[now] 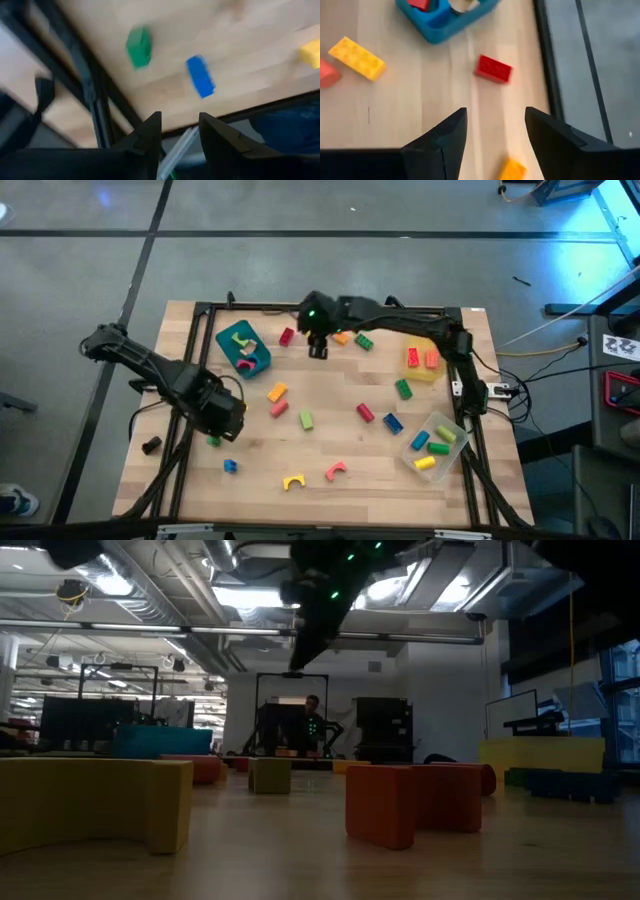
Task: Sort blocks by size
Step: Put the green game piece into the yellow bin
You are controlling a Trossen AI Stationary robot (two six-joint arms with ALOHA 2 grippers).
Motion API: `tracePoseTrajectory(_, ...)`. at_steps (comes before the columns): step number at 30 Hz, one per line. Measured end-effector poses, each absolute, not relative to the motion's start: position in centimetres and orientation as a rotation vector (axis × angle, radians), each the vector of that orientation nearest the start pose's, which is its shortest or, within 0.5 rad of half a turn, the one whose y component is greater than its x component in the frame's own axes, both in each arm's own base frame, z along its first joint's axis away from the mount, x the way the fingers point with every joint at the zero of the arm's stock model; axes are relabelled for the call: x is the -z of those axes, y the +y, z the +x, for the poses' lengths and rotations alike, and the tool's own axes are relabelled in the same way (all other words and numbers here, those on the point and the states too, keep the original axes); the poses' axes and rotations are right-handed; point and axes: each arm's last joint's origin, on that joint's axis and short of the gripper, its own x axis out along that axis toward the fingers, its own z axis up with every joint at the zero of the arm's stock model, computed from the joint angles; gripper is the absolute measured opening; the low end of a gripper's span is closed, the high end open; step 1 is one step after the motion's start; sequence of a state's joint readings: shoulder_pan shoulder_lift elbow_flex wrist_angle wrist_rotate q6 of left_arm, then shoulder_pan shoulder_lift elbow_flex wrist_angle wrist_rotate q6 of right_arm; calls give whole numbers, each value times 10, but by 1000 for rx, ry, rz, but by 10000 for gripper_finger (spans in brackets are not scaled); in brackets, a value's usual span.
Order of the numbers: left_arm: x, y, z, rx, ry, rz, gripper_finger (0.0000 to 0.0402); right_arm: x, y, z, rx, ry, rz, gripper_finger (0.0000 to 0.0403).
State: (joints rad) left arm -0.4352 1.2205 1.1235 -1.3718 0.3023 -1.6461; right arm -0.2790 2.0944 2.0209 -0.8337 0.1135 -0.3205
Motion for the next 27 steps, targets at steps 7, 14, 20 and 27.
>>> tracePoseTrajectory(7, -260, -90, 159, -864, 1725, -1229, 145, -346, -131, 401, 211, 950, -186, 202)
tracePoseTrajectory(14, -232, -92, 164, -750, 1705, -1228, 173, -380, -115, 359, 204, 915, -133, 202)
tracePoseTrajectory(20, -217, -88, 156, -848, 1730, -1214, 176, -382, -101, 313, 230, 866, -128, 202)
tracePoseTrajectory(27, -204, -87, 154, -846, 1717, -1211, 176, -398, -89, 273, 294, 619, -129, 202)
